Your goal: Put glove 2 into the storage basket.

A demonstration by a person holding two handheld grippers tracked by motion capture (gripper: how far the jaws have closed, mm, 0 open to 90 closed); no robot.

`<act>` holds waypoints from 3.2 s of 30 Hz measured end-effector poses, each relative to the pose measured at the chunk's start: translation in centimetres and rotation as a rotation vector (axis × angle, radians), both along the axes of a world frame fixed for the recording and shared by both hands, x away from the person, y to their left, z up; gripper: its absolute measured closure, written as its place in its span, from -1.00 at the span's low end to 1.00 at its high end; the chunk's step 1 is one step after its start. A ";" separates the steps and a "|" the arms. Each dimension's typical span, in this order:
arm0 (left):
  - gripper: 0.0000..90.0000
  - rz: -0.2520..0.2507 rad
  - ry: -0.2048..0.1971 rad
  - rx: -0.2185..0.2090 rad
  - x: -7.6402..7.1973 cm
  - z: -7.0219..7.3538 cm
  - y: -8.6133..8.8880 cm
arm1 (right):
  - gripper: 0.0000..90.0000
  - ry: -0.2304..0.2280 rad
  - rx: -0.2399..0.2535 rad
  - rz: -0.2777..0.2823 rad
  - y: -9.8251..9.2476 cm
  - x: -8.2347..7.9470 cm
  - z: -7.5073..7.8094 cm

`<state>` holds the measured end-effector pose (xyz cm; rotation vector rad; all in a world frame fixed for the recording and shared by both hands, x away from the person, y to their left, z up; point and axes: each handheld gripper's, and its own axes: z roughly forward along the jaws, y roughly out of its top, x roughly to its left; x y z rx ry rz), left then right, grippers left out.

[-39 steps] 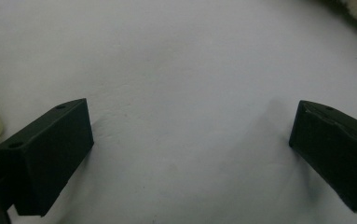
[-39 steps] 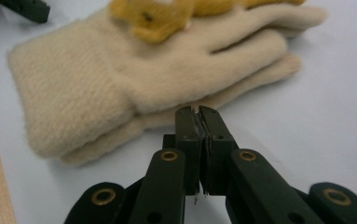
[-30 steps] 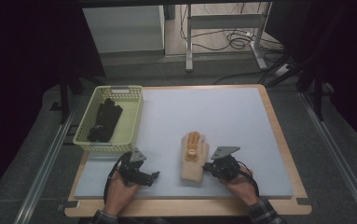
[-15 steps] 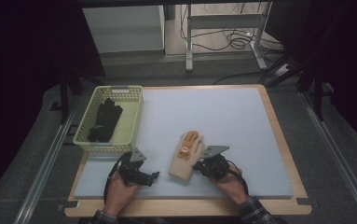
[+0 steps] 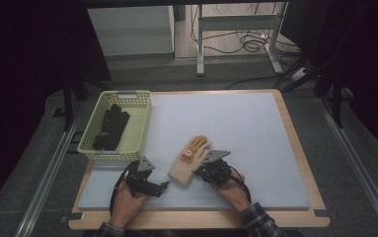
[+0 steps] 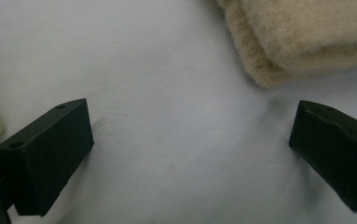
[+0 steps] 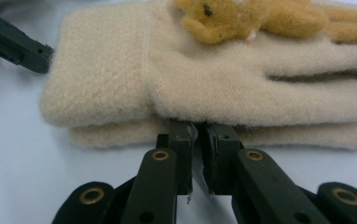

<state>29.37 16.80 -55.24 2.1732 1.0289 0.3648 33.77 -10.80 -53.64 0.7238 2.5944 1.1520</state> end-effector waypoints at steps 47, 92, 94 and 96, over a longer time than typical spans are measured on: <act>-1.00 -0.002 0.004 -0.001 0.0 0.0 0.1 | -0.64 -0.026 -0.056 -0.319 -14.6 0.2 0.5; -1.00 -0.095 0.073 0.019 4.2 4.6 -8.7 | -0.64 -0.036 -0.054 -0.319 -14.6 0.1 0.4; -1.00 -0.094 0.079 0.029 4.7 4.4 -9.4 | -0.64 -0.036 -0.054 -0.319 -14.6 0.1 0.4; -1.00 -0.087 0.080 0.049 5.2 4.1 -10.0 | -0.64 -0.034 -0.052 -0.320 -14.6 0.1 0.4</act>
